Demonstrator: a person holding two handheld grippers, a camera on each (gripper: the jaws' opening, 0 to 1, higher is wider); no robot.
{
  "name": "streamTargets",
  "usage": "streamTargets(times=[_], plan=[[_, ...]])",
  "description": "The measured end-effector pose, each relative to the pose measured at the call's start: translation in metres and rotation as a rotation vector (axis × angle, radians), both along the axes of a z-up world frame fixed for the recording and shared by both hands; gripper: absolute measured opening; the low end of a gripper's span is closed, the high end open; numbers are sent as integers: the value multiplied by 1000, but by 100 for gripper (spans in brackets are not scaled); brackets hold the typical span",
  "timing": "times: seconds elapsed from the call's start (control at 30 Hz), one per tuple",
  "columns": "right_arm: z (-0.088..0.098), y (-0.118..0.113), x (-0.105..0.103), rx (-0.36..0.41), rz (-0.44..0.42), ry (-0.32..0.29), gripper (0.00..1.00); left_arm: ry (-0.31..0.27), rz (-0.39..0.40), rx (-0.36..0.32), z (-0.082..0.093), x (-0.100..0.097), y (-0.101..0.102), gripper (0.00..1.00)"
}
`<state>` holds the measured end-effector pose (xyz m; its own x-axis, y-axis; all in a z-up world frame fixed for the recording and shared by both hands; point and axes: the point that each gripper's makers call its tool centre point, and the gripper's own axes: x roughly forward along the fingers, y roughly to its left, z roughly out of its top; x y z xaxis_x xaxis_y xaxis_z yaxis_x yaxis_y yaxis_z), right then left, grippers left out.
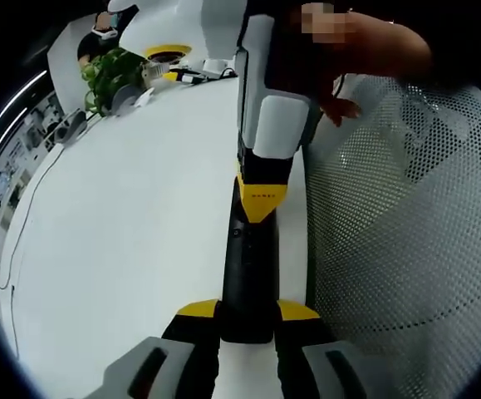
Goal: Press the specified remote control buttons in sequence, fully releasing each button before pressing the next.
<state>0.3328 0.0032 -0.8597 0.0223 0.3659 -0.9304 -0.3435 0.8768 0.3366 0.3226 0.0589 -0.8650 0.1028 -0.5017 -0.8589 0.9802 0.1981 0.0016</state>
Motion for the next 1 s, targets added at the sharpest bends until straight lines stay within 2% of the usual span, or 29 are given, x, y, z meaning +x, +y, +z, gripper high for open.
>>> streamTargets(times=[0.1,0.5,0.83,1.0], plan=[[1,1,0,-17,30,-8,0,-2,1,-1,0,0,0,25],[1,-3,-1,-13,-14,34,0,-1,10,-9,0,0,0,25],[1,-14,-5,-45,-72,98,0,0,15,-16,0,0,0,25],[1,-14,-8,-26,-96,136,0,0,16,-17,0,1,-1,25]])
